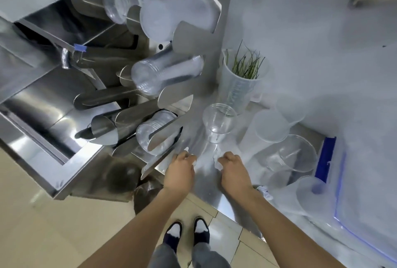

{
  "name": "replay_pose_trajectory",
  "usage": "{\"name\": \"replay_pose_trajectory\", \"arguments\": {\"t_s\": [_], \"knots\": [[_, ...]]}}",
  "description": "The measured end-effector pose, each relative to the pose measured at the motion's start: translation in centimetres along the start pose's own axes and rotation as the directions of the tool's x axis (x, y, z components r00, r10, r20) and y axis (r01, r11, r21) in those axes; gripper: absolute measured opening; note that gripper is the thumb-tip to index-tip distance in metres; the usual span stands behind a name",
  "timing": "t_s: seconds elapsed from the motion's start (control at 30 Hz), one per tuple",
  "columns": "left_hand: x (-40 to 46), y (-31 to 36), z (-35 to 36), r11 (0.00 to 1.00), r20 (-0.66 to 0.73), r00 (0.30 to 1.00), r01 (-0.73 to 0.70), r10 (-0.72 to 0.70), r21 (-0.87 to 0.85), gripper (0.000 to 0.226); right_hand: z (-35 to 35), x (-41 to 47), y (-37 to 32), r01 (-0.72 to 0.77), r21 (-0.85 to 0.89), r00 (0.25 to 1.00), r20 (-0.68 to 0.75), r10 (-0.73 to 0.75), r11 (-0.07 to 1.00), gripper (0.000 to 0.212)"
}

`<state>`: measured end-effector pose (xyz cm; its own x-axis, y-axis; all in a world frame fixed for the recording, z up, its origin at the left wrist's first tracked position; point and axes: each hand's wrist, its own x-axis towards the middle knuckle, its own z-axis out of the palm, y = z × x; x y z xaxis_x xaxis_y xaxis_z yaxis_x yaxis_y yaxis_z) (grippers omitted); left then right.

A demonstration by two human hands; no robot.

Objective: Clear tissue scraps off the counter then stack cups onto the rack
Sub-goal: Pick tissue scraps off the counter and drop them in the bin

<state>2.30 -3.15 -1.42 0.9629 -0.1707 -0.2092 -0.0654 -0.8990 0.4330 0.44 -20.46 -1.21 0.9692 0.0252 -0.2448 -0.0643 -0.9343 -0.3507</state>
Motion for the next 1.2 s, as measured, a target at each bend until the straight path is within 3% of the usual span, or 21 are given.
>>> {"name": "replay_pose_trajectory", "arguments": {"t_s": [0.2, 0.57, 0.8, 1.07, 1.2], "knots": [[-0.7, 0.0, 0.7, 0.994, -0.020, 0.998, 0.053, -0.055, -0.095, 0.028, 0.4, 0.3, 0.4, -0.057, 0.100, 0.998, 0.033, 0.054, 0.993, 0.040], [-3.1, -0.9, 1.5, 0.944, -0.127, 0.982, 0.094, -0.140, -0.316, 0.024, -0.4, 0.1, 0.9, -0.020, 0.170, 0.997, 0.071, 0.008, 0.985, 0.040], [-5.0, -1.8, 1.9, 0.904, -0.162, 0.970, 0.100, -0.181, -0.415, 0.019, 0.3, -0.4, 0.5, -0.059, 0.339, 0.998, 0.044, 0.046, 0.939, 0.037], [-8.8, -6.1, 1.1, 0.869, -0.186, 0.957, 0.108, -0.222, -0.483, 0.020, 2.8, -2.5, -4.6, 0.016, 0.395, 1.000, 0.014, -0.024, 0.918, 0.028], [-11.6, -10.2, 0.9, 0.851, -0.185, 0.933, 0.184, -0.309, -0.493, 0.022, 4.4, -3.2, -8.6, 0.064, 0.381, 0.996, 0.031, -0.082, 0.922, 0.025]]}}
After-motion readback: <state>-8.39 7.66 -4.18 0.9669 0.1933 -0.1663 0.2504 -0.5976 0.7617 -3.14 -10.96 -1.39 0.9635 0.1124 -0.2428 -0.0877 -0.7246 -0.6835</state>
